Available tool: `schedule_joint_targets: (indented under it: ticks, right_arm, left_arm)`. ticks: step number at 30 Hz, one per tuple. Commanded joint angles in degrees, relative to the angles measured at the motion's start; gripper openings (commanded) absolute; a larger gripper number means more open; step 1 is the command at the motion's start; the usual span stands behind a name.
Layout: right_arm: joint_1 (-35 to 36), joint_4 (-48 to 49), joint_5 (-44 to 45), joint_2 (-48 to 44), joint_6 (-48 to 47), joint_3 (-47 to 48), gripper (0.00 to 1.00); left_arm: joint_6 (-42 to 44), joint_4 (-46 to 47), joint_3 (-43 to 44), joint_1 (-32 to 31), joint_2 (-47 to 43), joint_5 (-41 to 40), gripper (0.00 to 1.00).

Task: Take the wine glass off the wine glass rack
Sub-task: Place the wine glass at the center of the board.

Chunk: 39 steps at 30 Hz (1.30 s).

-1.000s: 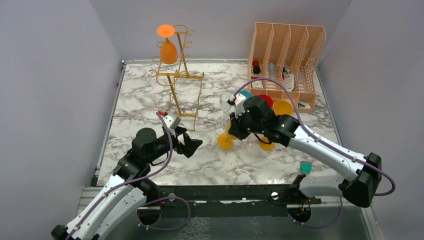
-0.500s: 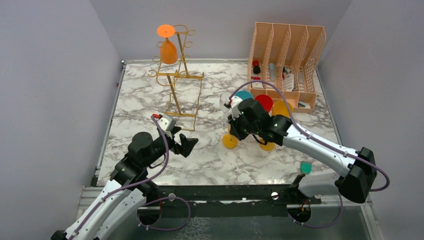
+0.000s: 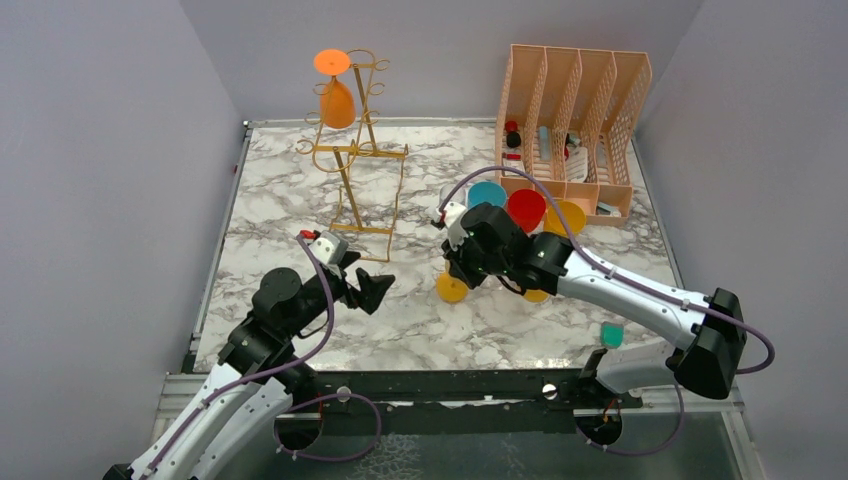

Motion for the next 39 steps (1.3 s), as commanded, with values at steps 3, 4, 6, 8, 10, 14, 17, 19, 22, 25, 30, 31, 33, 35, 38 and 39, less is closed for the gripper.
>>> schedule_joint_targets:
  ticks: [3,4,6,8,10,14,17,19,22,25,30,31,33,35,38,39]
  right_arm:
    - [2.18,-0.91,3.98,2.72,-2.83,3.67,0.01]
    - [2.4,-1.52,5.06,3.77,-3.12,4.8,0.01]
    - [2.43,-3.12,7.96,5.56,-3.46,6.98,0.01]
    - [2.48,-4.53,8.44,6.81,-4.45,8.6,0.01]
    - [2.55,-4.88,8.1,7.23,-4.28,8.89,0.01]
    - [2.51,-5.61,7.99,7.19,-4.16,8.19,0.01]
    - [2.5,-5.52,9.33,7.01,-4.49,7.16,0.01]
    - [2.49,-5.3,9.59,7.23,-4.87,6.67,0.01]
    - [2.52,-5.57,10.03,7.87,-4.92,6.5,0.05]
    - [2.52,-5.84,10.05,7.87,-5.2,6.65,0.13]
    - [2.54,-3.78,9.17,6.35,-5.39,5.59,0.17]
    - [2.56,-3.85,9.39,6.29,-5.46,5.6,0.17]
    - [2.55,-4.67,9.69,6.49,-5.43,6.07,0.17]
    - [2.55,-5.32,9.47,6.62,-5.57,6.44,0.15]
    - [2.53,-5.53,9.63,6.63,-5.75,6.54,0.13]
    - [2.53,-5.58,9.69,6.63,-5.82,6.59,0.12]
  left_arm:
    - [0.79,1.73,-0.94,0.22,-0.26,-0.6,0.99]
    - [0.81,1.9,-1.02,0.17,-0.22,-0.61,0.99]
    - [0.89,2.03,-1.09,0.12,-0.16,-0.54,0.99]
    - [1.06,1.97,-1.08,0.18,-0.13,-0.15,0.99]
    - [1.14,1.94,-1.08,0.22,-0.24,-0.08,0.99]
    - [1.4,2.0,-1.09,0.22,-0.34,-0.52,0.99]
    - [1.4,2.0,-1.12,0.21,-0.06,-0.2,0.99]
    - [1.42,2.01,-1.08,0.2,0.18,-0.05,0.99]
    - [1.42,2.08,-1.07,0.19,0.33,0.09,0.99]
    - [1.42,2.06,-1.14,0.21,0.32,0.09,0.99]
    - [1.34,2.15,-1.24,0.21,0.48,0.17,0.99]
    - [1.29,2.18,-1.25,0.15,0.51,0.26,0.99]
    - [1.17,2.18,-1.25,0.22,0.8,0.48,0.99]
    - [1.16,2.18,-1.25,0.16,0.93,0.67,0.99]
    - [1.07,2.18,-1.25,0.22,1.05,0.71,0.99]
    - [1.07,2.15,-1.26,0.18,1.11,0.77,0.99]
